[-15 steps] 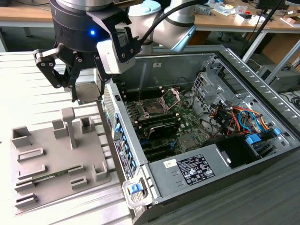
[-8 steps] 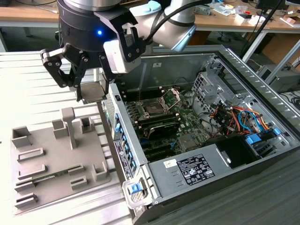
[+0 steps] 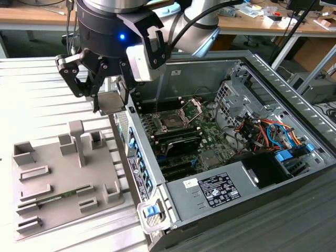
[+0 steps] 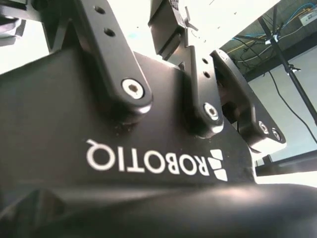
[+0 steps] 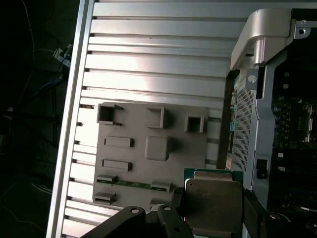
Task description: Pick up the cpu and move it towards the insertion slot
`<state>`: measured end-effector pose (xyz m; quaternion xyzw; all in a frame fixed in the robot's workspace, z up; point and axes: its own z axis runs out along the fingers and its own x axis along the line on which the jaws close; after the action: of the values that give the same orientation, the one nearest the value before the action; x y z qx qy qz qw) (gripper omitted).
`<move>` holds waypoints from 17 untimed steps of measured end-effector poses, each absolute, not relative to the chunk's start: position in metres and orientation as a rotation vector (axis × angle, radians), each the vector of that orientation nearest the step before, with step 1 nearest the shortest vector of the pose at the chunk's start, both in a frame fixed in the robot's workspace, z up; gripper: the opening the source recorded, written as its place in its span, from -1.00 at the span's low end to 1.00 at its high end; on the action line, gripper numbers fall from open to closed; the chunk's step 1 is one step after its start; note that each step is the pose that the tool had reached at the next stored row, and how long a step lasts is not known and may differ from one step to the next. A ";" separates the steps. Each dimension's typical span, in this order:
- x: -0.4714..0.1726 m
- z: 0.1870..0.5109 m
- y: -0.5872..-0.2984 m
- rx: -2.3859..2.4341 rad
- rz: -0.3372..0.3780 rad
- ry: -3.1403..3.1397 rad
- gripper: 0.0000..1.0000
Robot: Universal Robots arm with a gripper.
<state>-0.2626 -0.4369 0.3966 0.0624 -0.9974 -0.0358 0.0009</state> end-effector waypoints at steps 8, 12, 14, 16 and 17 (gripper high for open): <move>-0.256 0.397 -0.437 0.196 -0.113 -3.132 0.10; -0.254 0.397 -0.437 0.196 -0.112 -3.132 0.10; -0.252 0.397 -0.437 0.196 -0.112 -3.132 0.10; -0.249 0.397 -0.437 0.196 -0.113 -3.132 0.10; -0.249 0.397 -0.437 0.196 -0.112 -3.132 0.10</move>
<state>-0.2487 -0.4369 0.3966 0.0624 -0.9974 -0.0358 0.0009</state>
